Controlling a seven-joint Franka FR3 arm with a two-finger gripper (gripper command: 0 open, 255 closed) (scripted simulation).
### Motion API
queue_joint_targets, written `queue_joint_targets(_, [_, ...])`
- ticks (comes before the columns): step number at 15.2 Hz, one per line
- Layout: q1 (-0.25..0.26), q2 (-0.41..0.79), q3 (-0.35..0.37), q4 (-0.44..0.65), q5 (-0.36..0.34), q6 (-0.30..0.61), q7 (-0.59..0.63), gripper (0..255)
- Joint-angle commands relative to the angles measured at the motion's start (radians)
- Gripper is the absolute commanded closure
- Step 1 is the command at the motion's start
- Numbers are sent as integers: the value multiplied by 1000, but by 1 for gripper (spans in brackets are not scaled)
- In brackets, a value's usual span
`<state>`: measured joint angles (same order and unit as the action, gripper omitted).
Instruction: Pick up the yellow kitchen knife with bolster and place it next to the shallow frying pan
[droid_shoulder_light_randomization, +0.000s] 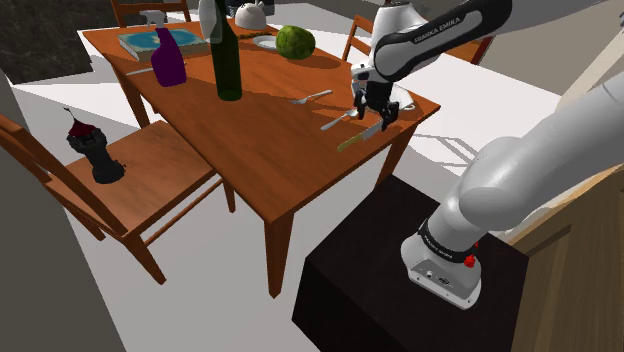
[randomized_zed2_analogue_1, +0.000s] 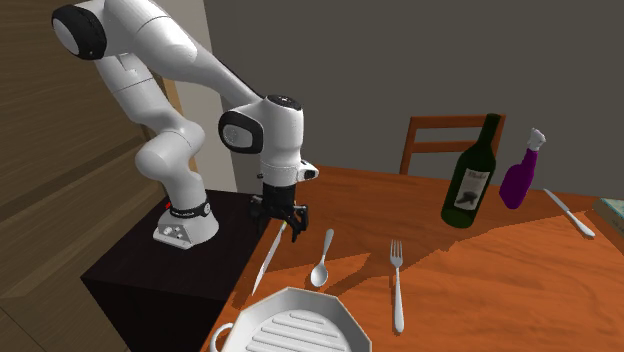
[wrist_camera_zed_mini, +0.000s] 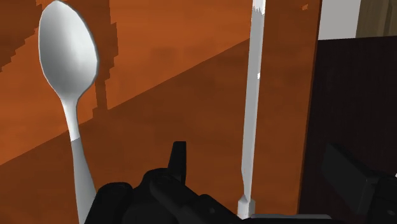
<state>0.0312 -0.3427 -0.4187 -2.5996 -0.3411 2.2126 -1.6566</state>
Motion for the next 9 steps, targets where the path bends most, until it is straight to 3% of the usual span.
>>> queue_joint_targets(1, [4, -40, 17, 34, 8, -76, 2, 0])
queue_joint_targets(9, [6, -54, 24, 51, 12, -107, 2, 0])
